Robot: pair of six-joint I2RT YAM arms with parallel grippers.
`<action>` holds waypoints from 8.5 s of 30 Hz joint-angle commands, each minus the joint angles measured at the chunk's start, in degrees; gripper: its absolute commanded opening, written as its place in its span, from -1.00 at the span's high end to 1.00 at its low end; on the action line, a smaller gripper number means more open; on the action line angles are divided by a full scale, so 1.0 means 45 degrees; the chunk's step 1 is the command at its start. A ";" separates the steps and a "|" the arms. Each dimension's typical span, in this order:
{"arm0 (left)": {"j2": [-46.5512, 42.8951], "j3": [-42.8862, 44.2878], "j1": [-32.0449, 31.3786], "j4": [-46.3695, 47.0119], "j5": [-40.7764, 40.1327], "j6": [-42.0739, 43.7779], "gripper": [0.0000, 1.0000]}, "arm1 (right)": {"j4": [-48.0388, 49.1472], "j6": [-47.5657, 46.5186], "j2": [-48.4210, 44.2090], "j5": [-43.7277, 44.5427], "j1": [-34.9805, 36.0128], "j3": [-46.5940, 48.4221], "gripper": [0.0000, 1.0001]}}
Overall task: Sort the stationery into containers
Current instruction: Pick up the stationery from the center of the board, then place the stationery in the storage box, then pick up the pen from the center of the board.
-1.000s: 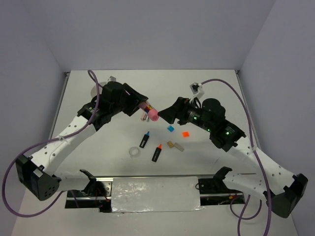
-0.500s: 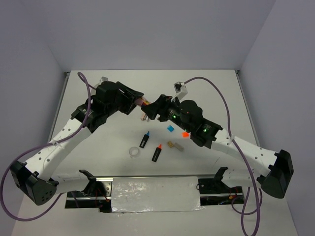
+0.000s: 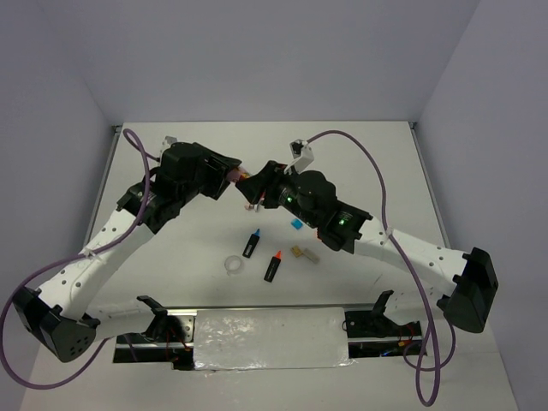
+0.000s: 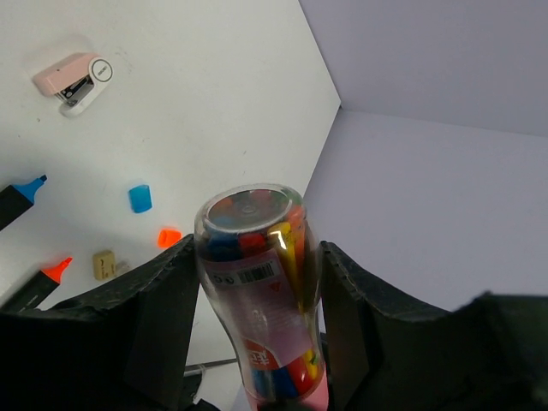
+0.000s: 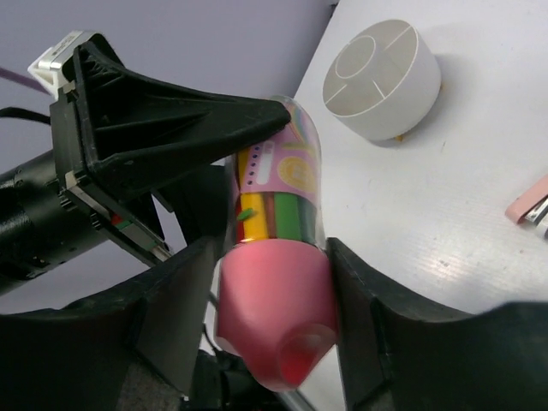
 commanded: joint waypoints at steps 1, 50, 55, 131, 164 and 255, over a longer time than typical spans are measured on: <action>-0.0392 0.0561 0.0111 0.0641 -0.0369 -0.0364 1.00 | -0.0023 0.0333 -0.0019 0.0731 0.0168 0.0644 -0.19; 0.0158 0.2266 -0.0045 0.0163 1.8184 1.7500 -0.99 | -1.4711 -1.1914 0.1288 -1.4268 -0.3738 1.0175 1.00; -0.0081 0.1167 -0.0064 0.2204 1.8342 1.6003 -0.96 | -1.3618 -1.1250 0.1523 -1.4307 -0.3562 1.0642 1.00; -0.0684 0.2532 0.0326 -0.5073 -0.2682 1.0677 -0.99 | 0.1361 -0.1836 -0.1588 -0.3241 -0.5438 0.1407 1.00; -0.6075 -0.0768 0.0424 -0.7913 -0.4685 0.8034 -0.99 | 0.1032 -0.4041 1.5722 -0.3740 -0.2137 1.7637 1.00; 0.5272 -0.1509 -0.1607 -0.0494 0.2245 1.2976 -0.69 | -0.9924 -0.1389 -0.3905 0.0770 -0.4343 -0.2263 -0.61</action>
